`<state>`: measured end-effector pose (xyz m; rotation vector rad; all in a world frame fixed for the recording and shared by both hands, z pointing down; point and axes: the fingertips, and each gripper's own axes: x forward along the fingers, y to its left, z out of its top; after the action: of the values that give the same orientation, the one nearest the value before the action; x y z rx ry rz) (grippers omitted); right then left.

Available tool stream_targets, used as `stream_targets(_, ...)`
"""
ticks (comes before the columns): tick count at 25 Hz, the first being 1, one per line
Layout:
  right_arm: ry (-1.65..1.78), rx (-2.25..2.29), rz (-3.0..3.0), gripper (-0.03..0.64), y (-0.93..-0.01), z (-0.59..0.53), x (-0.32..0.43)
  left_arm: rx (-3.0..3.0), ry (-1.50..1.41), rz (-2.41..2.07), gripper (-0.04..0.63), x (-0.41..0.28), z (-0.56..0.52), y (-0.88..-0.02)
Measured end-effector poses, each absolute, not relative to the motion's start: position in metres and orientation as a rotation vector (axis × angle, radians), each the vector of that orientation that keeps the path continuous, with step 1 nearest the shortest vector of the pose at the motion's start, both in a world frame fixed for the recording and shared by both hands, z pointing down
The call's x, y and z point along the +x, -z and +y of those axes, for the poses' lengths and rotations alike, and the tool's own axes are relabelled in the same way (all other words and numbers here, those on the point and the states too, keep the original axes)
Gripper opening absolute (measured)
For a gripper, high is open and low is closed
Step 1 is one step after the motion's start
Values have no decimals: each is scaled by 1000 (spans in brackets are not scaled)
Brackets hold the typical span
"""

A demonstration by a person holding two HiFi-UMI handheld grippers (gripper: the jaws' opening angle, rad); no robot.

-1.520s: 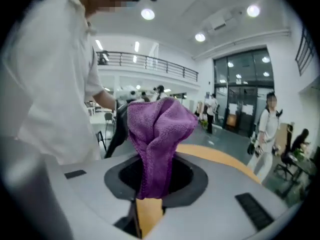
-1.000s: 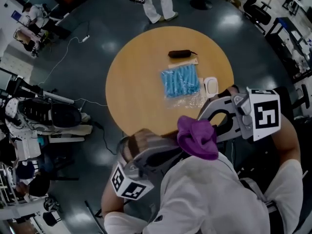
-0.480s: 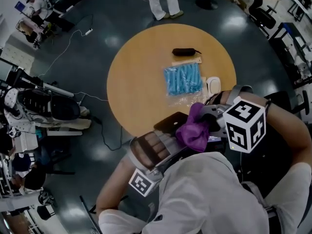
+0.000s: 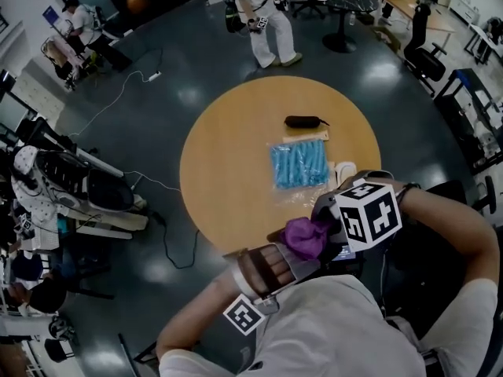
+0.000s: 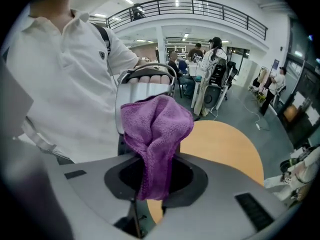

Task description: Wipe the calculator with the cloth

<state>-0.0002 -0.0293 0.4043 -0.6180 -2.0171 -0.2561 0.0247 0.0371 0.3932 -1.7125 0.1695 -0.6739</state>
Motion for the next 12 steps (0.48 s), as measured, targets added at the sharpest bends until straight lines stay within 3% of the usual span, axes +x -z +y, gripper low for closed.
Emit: stream_targets(12, 95, -673, -1961, 87, -442, -31, -6, -1800, 552, 192, 48, 42, 54, -372)
